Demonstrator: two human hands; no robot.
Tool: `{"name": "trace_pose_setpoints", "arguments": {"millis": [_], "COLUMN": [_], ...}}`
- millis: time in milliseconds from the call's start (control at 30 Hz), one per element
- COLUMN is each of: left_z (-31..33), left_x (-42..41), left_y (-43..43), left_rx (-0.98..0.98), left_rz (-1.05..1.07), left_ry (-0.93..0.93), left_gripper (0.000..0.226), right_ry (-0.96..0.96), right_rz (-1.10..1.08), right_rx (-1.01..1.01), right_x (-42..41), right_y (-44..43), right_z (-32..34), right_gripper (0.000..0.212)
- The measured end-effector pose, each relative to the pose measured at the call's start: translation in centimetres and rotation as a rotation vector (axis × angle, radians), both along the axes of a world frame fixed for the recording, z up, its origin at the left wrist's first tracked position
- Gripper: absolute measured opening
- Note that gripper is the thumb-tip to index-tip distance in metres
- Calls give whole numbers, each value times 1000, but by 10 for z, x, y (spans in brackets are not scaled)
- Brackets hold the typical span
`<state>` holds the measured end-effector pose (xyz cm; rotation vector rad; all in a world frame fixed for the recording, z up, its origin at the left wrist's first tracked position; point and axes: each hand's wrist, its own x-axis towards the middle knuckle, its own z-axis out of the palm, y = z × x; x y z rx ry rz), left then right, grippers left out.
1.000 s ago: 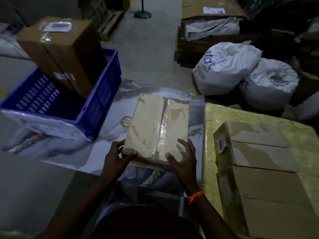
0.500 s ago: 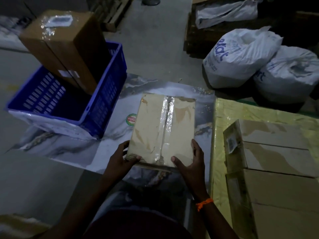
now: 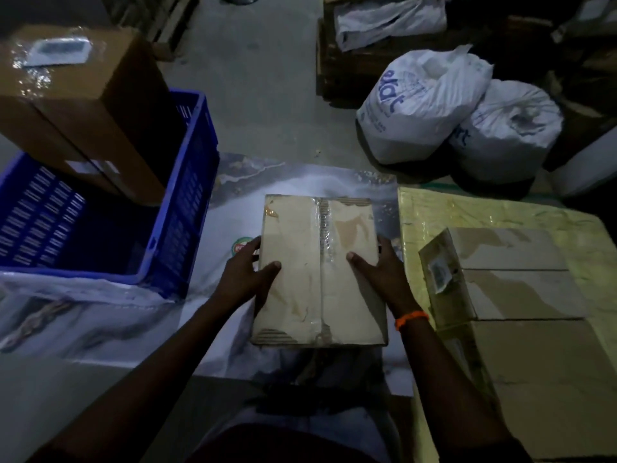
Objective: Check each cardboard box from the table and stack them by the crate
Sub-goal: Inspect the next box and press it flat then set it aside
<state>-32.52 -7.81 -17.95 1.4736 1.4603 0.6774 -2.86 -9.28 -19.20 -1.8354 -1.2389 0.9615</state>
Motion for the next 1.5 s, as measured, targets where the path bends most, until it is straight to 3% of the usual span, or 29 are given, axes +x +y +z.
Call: {"name": "trace_pose_setpoints", "arguments": {"millis": [233,400,733,867,933,1033,1133,1500], "left_z": [11,27,68,76,77,75,67,62], "left_x": [11,13,11,7,5,2,-1,-1], "left_y": [26,17,17,6,-5,-24,-42,-74], "left_rx": [-125,-25,119,122,93,84,54,-102], "left_rz": [18,64,149,107,96,117,151,289], "left_ry": [-77,-143,-304,-346,-374,-415,-459,-526], "left_gripper": [60,70,74,76,64,43,31,43], "right_ry": [19,-22,84,175,249,385,426,489], "right_rz": [-19,-76,-178,-212,-235,-248,-238,-359], "right_rx": [-43,39,237,262,256,260,219,215], "right_x": [-1,-4,-17,-16,-12,-10,-11,-27], "right_y": [28,17,8,-7,-19,-38,-57,-99], "right_z": [0,22,101,93,84,79,77,59], "right_gripper": [64,67,47,47,45,20,22,22]}}
